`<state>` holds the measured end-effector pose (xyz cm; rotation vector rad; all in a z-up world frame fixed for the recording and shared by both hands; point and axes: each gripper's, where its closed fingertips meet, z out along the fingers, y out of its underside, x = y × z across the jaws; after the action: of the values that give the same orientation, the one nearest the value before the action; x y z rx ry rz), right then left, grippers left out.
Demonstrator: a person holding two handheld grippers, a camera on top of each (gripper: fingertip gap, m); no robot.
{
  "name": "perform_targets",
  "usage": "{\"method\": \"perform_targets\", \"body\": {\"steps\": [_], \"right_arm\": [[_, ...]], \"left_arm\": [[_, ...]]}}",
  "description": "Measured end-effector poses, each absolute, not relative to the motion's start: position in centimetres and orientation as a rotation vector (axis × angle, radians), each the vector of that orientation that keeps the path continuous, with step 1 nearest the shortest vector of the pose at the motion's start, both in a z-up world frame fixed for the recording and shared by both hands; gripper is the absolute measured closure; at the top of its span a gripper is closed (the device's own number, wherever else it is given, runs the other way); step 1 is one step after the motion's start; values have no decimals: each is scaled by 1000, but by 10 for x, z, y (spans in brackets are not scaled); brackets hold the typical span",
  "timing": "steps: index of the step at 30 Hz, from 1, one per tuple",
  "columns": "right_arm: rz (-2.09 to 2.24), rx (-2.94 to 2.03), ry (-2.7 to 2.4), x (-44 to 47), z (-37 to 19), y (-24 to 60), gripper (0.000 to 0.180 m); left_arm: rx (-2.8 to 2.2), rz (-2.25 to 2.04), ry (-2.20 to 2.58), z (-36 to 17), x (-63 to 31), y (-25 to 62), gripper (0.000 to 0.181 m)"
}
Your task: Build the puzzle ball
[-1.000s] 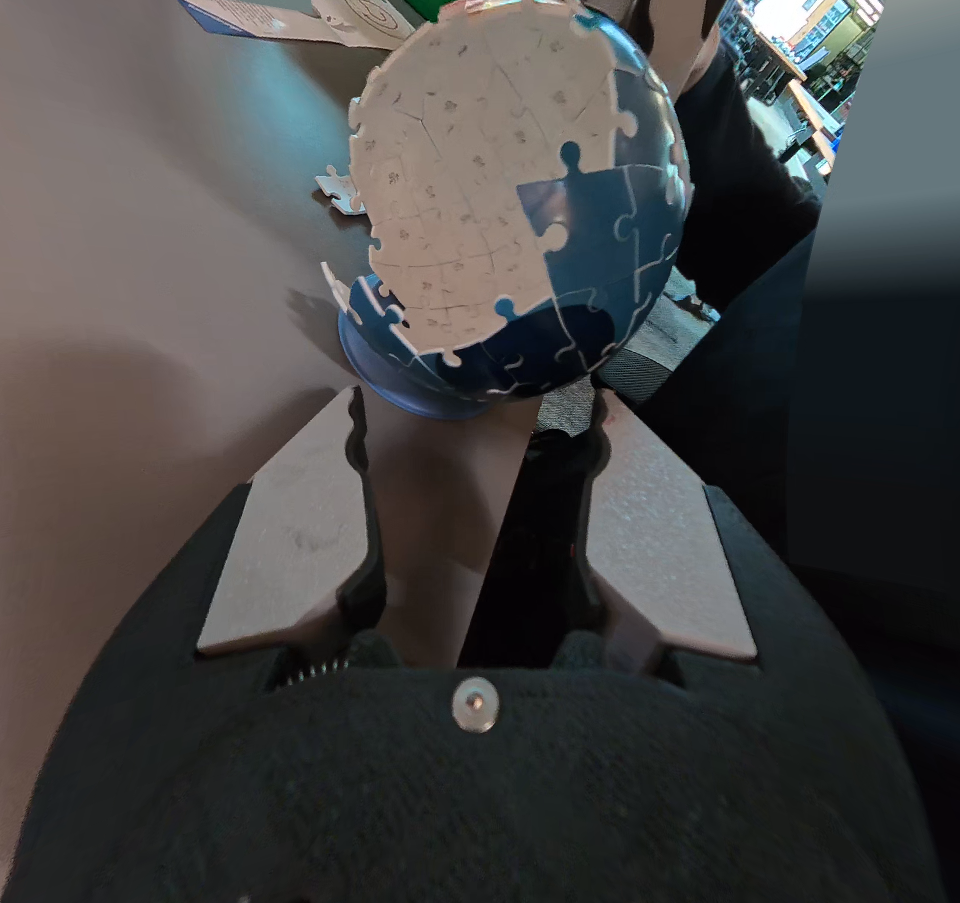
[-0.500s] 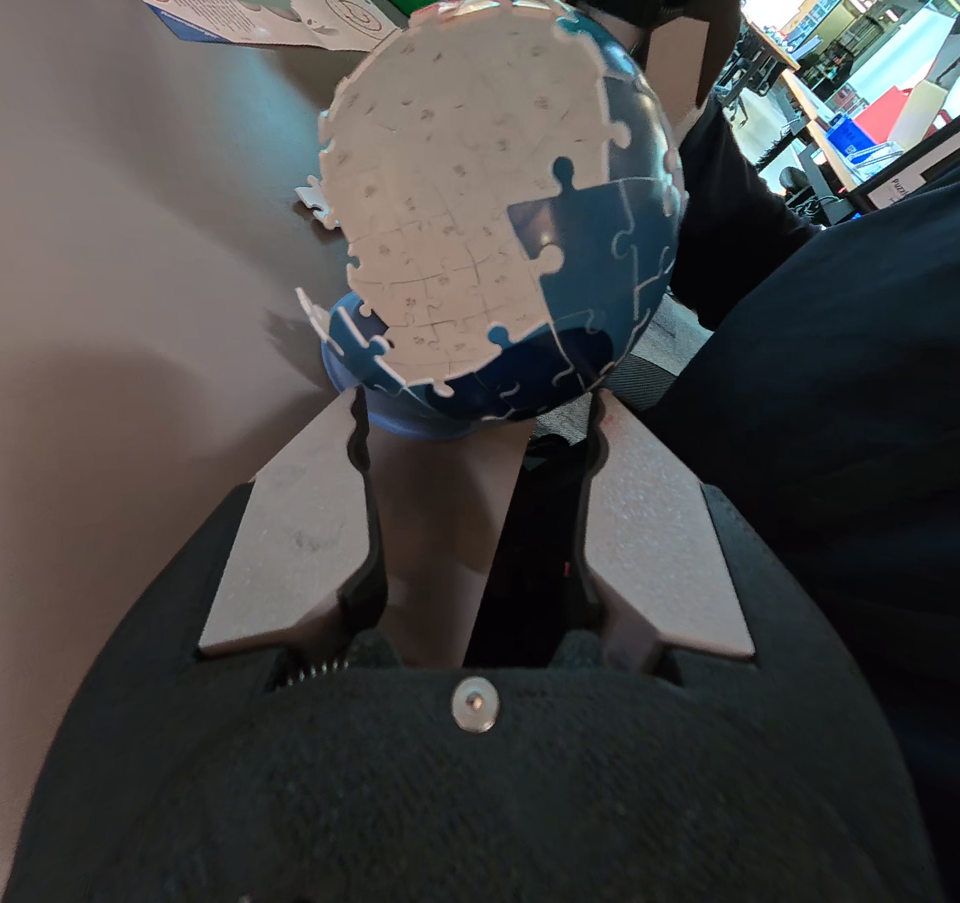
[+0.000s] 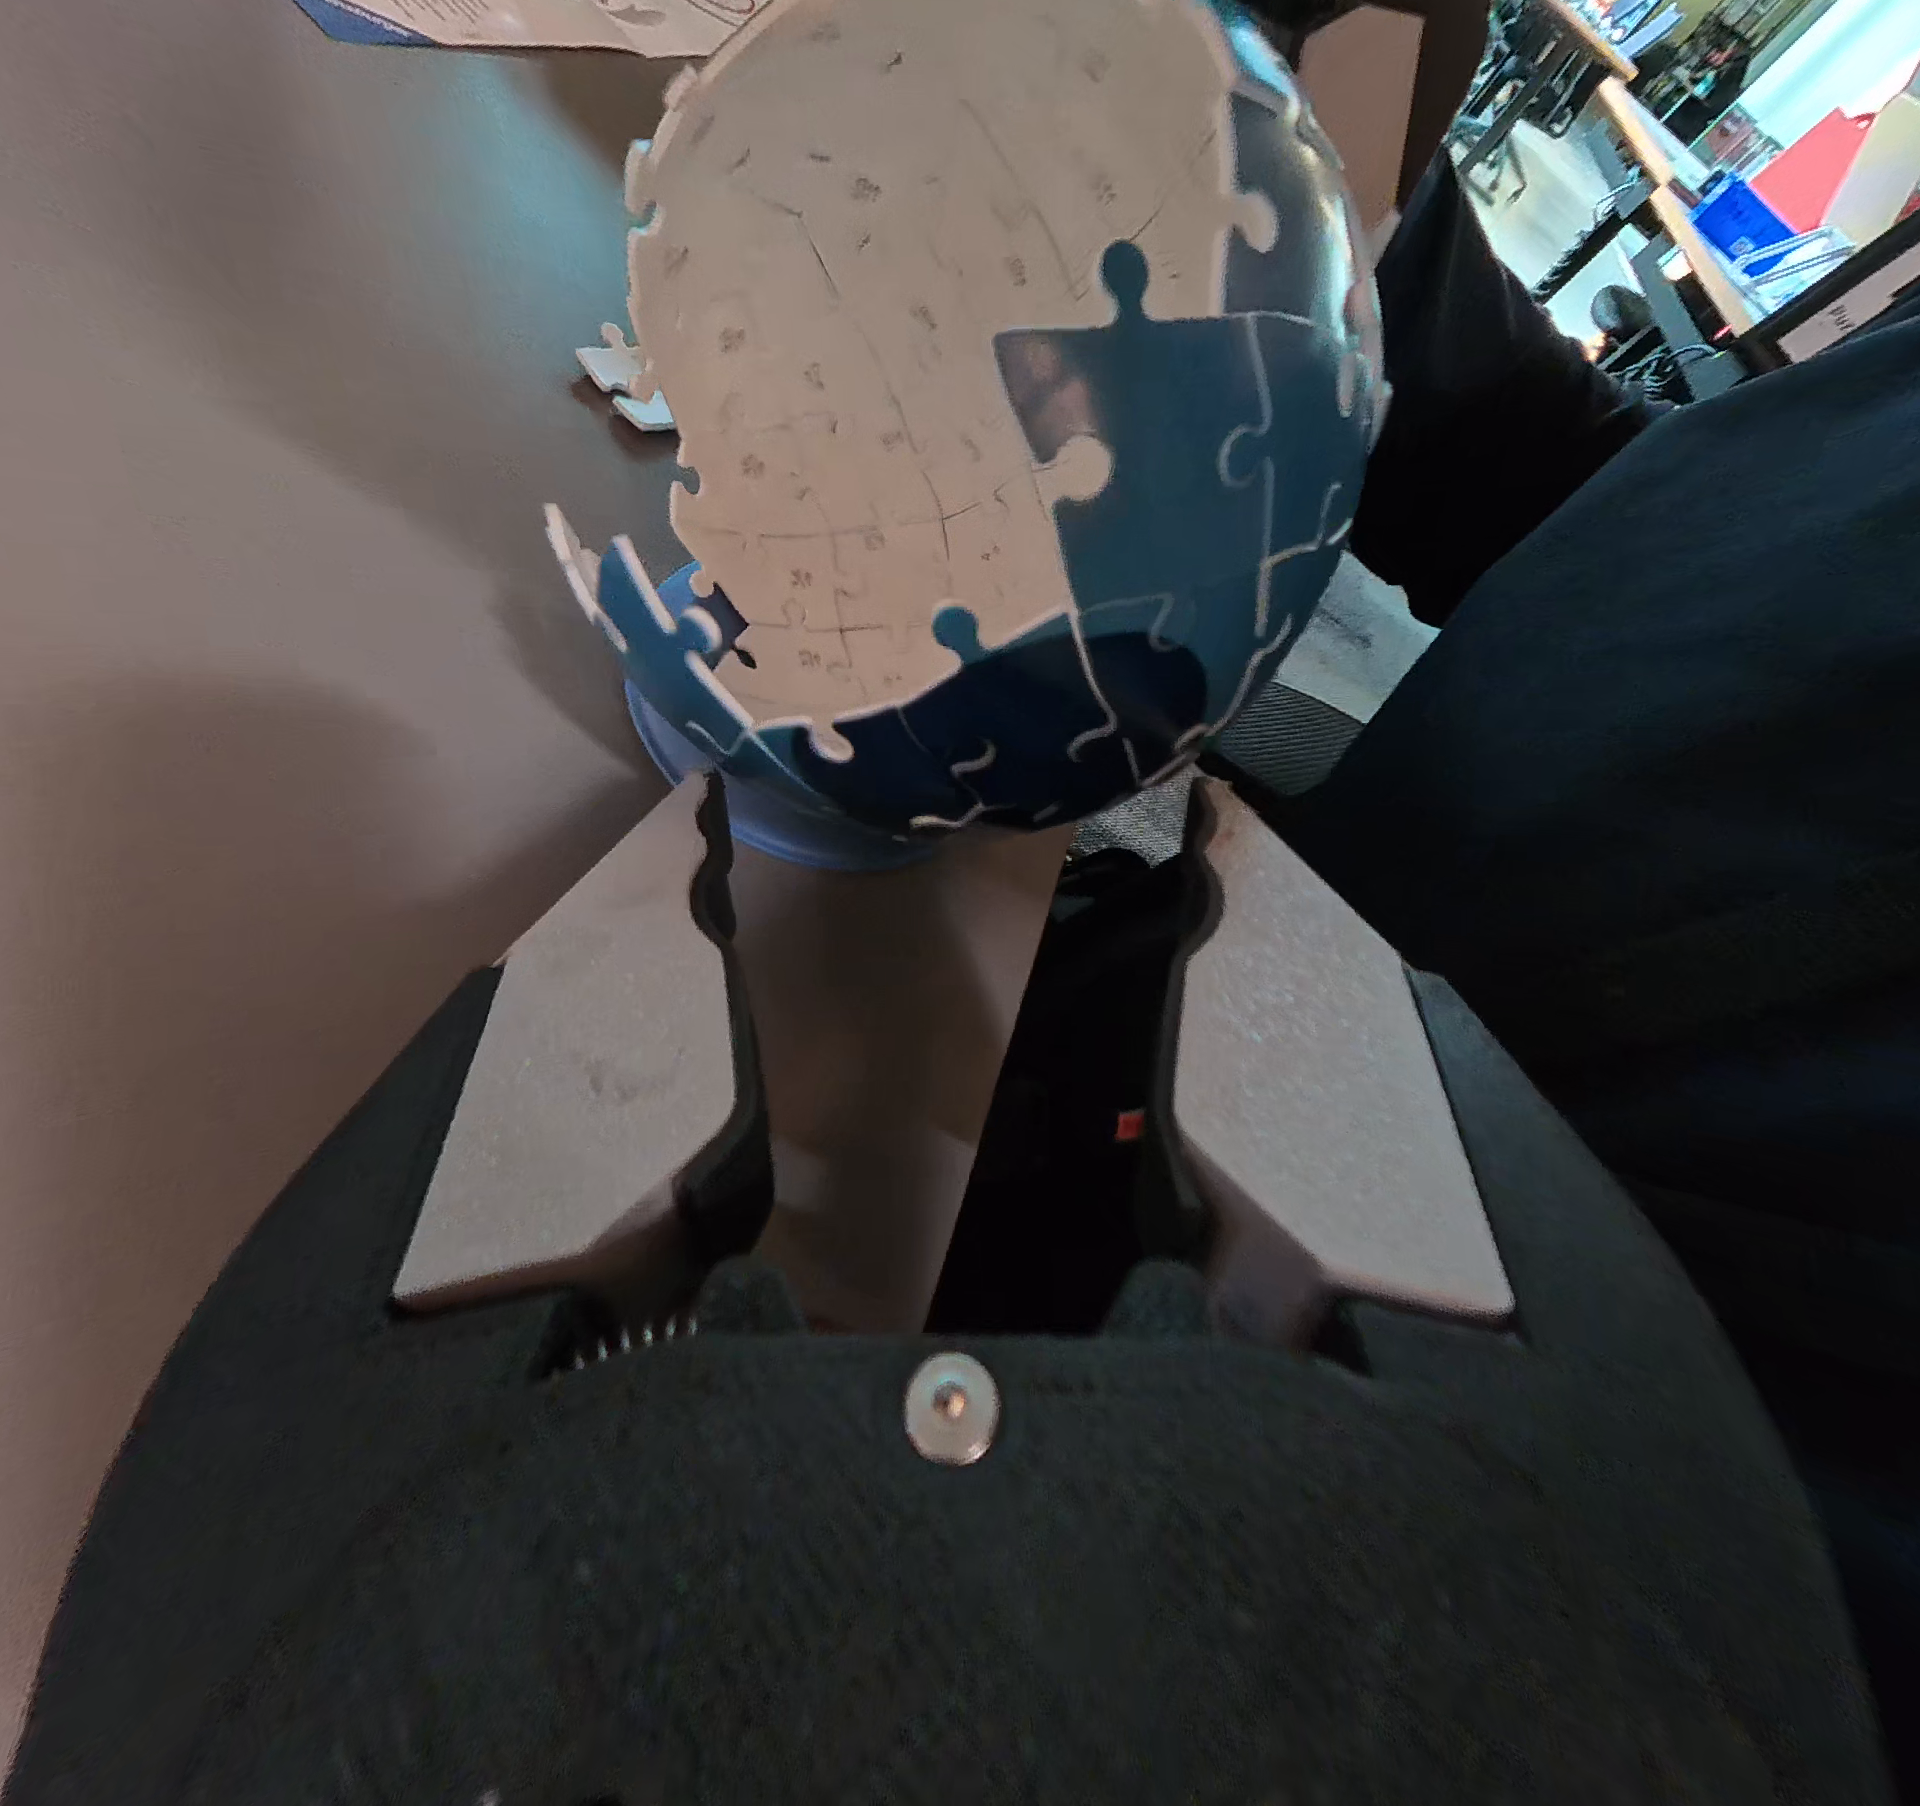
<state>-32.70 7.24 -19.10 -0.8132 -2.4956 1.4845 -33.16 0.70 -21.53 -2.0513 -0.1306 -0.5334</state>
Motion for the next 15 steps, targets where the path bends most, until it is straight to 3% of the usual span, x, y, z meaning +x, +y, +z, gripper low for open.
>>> {"method": "perform_targets", "body": {"steps": [15], "right_arm": [[1449,-807,-2500,-327,-200,73,81]], "left_arm": [[-2045,-535,-124,-214,-332,7,96]]}}
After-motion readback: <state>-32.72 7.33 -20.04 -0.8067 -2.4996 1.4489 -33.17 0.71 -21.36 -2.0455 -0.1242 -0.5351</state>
